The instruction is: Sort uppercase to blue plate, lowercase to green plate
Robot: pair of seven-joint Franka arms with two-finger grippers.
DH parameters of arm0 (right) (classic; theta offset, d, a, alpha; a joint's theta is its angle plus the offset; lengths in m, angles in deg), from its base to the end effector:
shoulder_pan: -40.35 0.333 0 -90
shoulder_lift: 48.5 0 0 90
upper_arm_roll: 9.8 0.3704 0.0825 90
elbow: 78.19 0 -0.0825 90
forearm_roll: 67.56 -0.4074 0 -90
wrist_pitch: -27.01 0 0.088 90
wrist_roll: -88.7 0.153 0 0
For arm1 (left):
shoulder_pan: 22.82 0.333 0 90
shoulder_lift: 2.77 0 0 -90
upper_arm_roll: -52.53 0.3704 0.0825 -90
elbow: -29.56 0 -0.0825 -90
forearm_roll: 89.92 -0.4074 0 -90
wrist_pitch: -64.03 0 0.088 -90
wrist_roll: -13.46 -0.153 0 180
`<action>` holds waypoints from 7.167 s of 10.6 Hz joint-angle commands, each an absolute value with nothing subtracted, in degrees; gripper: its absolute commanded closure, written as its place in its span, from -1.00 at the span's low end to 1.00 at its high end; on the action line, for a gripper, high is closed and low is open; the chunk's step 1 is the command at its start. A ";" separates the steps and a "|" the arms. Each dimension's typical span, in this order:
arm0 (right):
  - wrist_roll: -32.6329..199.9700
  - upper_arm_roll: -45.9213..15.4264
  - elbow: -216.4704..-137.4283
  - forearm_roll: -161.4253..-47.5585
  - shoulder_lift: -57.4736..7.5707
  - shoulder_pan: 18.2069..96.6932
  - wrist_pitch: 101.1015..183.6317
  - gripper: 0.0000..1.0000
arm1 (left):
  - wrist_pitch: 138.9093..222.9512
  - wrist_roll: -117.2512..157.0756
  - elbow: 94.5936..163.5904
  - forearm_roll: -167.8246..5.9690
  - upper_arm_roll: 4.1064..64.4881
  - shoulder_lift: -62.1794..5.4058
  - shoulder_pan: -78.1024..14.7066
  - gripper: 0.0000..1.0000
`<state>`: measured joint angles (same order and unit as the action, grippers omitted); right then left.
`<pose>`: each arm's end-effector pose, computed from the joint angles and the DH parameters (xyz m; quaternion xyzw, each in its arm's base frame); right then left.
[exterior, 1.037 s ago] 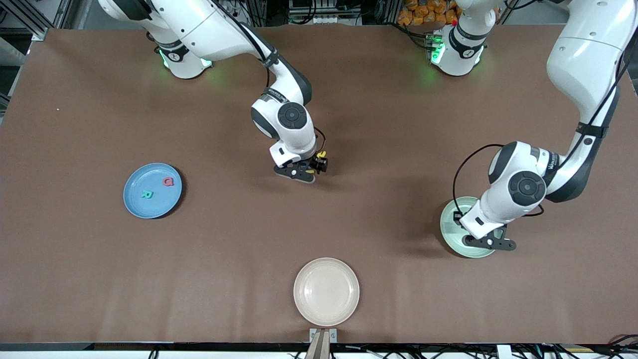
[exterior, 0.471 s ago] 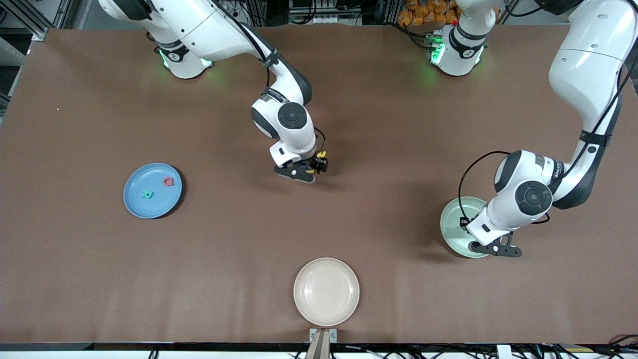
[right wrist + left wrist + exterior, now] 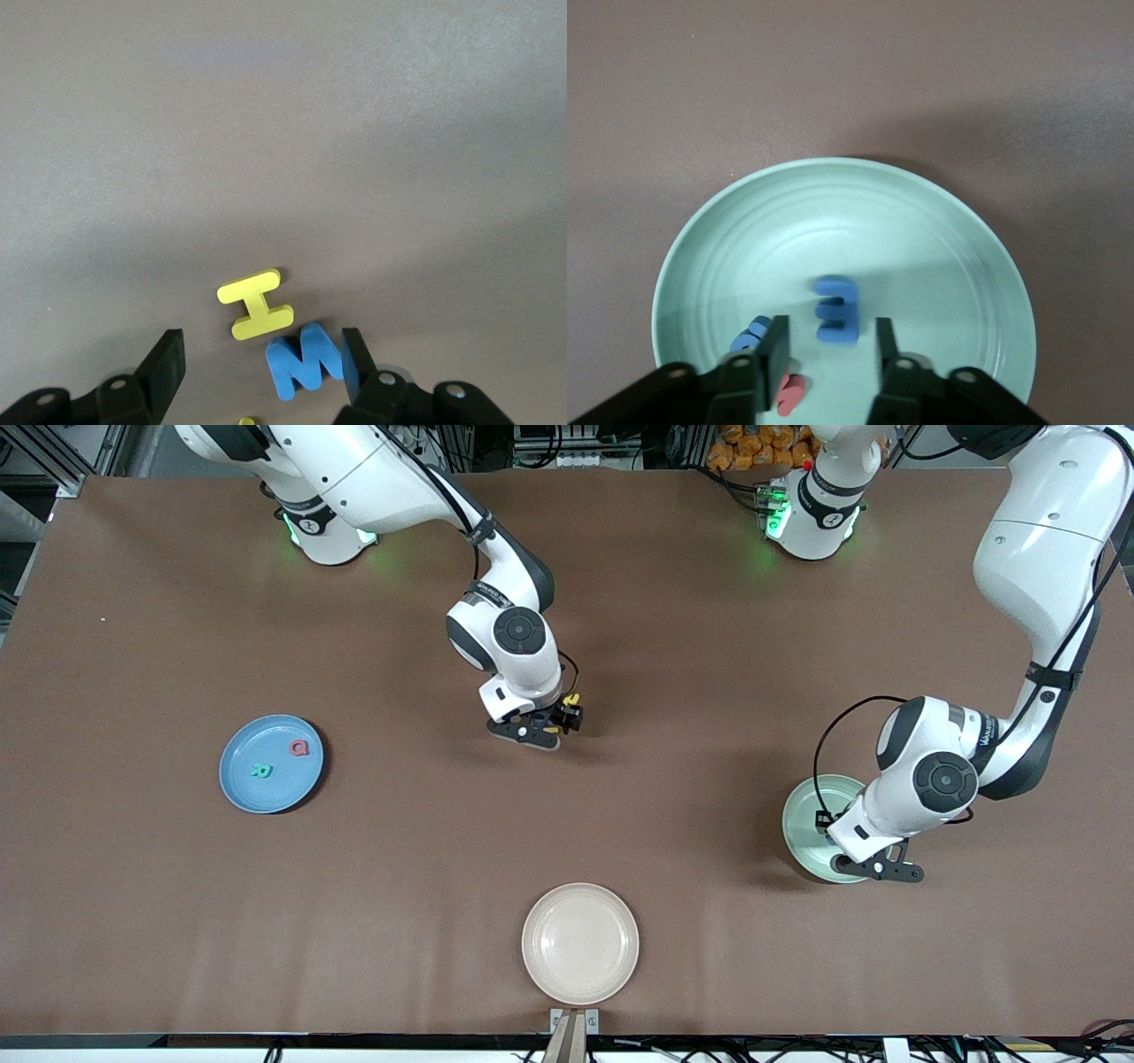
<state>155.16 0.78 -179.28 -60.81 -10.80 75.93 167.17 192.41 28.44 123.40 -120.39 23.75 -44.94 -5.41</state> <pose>0.5051 0.5067 0.1793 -0.9881 0.1518 0.0040 0.0254 0.7320 -0.0702 0.2028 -0.9956 0.0847 -0.0023 0.0398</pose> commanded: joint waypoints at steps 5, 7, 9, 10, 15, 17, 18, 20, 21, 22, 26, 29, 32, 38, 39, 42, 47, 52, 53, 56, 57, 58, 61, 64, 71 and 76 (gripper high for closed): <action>154.10 -0.92 -174.61 -53.41 -9.48 75.60 161.49 -0.62 | 187.18 28.75 122.98 -120.86 21.26 -42.15 -7.53 -1.00; 154.18 -0.92 -174.61 -53.58 -9.22 75.68 161.92 -0.62 | 184.37 28.84 123.07 -115.79 18.53 -41.09 -7.44 -1.00; 154.09 -0.83 -174.69 -53.50 -8.43 76.21 163.23 -0.63 | 183.30 29.80 123.16 -114.44 17.38 -40.73 -7.70 -1.00; 154.09 -0.75 -174.78 -53.58 -7.99 76.47 165.24 -0.62 | 182.69 30.24 123.25 -114.44 16.68 -40.73 -7.71 -1.00; 151.02 -0.75 -175.13 -53.67 -7.02 77.26 168.77 -0.60 | 179.87 31.30 123.25 -114.53 16.76 -40.91 -6.92 -1.00; 150.93 -0.75 -175.22 -53.67 -7.02 77.70 168.78 -0.59 | 179.87 31.74 123.25 -114.53 16.94 -41.09 -7.09 -1.00; 150.93 -0.75 -175.22 -53.67 -6.93 78.14 168.86 -0.59 | 179.87 31.74 123.25 -114.53 17.03 -41.17 -7.18 -1.00; 150.32 -0.75 -175.40 -53.58 -6.84 78.50 168.78 -0.59 | 179.96 31.74 123.25 -114.53 17.03 -41.52 -7.35 -1.00; 149.70 -0.75 -175.75 -53.58 -6.93 78.41 168.78 -0.51 | 179.96 32.44 123.25 -114.53 17.03 -41.70 -7.35 -1.00; 149.09 -0.75 -175.84 -53.58 -6.93 78.41 168.78 -0.42 | 179.96 32.97 123.25 -114.79 17.03 -41.70 -7.53 -1.00; 148.03 -0.75 -176.36 -53.58 -6.84 78.41 169.48 -0.41 | 179.96 33.24 123.16 -115.14 17.03 -42.05 -7.71 -1.00; 147.94 -0.75 -176.45 -53.58 -6.67 78.50 169.74 -0.17 | 179.96 33.24 123.16 -115.14 17.12 -42.40 -7.79 -1.00; 147.94 -0.75 -176.45 -53.50 -6.67 78.50 169.74 0.01 | 180.05 33.24 123.16 -115.14 17.12 -42.49 -7.88 -1.00; 147.85 -0.75 -176.45 -53.50 -6.67 78.41 169.74 0.33 | 179.87 41.48 122.98 -115.23 17.03 -41.88 -11.65 -1.00; 147.85 -0.75 -176.45 -53.50 -6.67 78.41 169.74 0.37 | 179.52 42.72 122.98 -115.23 16.94 -41.79 -11.84 -1.00; 147.07 -0.75 -176.36 -53.50 -6.75 78.41 169.66 0.49 | 177.07 46.31 123.07 -114.44 16.41 -41.18 -13.76 -1.00; 144.61 -0.66 -176.10 -53.67 -7.28 77.18 168.87 0.53 | 177.13 55.19 129.99 -114.53 10.89 -39.33 -14.91 -1.00; 137.42 -0.48 -175.75 -54.89 -7.90 74.11 166.59 0.56 | 189.53 62.41 140.64 -114.88 8.15 -36.96 -14.91 -1.00; 133.65 -0.48 -175.66 -56.47 -8.33 72.71 166.06 0.56 | 189.80 62.68 141.52 -114.88 7.19 -36.61 -15.17 -1.00; 118.80 -0.74 -175.57 -63.50 -10.61 68.23 160.98 0.56 | 192.43 70.48 141.71 -115.41 4.28 -37.21 -19.89 -1.00; 114.23 -1.01 -175.66 -63.60 -12.10 66.47 158.17 0.56 | 194.53 71.55 141.53 -115.49 4.46 -37.48 -23.23 -1.00; 109.93 -1.01 -175.75 -63.60 -13.33 64.19 155.10 0.56 | 195.94 71.56 141.53 -116.45 4.55 -37.66 -24.83 -1.00; 97.27 -3.72 -176.54 -63.43 -17.11 58.82 146.04 0.56 | 196.31 71.21 137.07 -124.89 4.81 -42.91 -31.41 -1.00; 83.73 -8.56 -182.06 -63.43 -21.51 55.22 145.57 0.56 | 196.39 68.84 129.16 -124.82 9.89 -47.05 -40.72 -1.00; 60.70 -13.46 -196.21 -63.08 -24.77 42.20 148.82 0.55 | 195.69 51.89 127.29 -122.79 15.44 -48.12 -44.54 -1.00; 53.72 -16.30 -199.73 -63.08 -24.42 40.79 152.41 0.34 | 195.69 46.95 127.46 -121.30 15.53 -48.03 -43.13 -1.00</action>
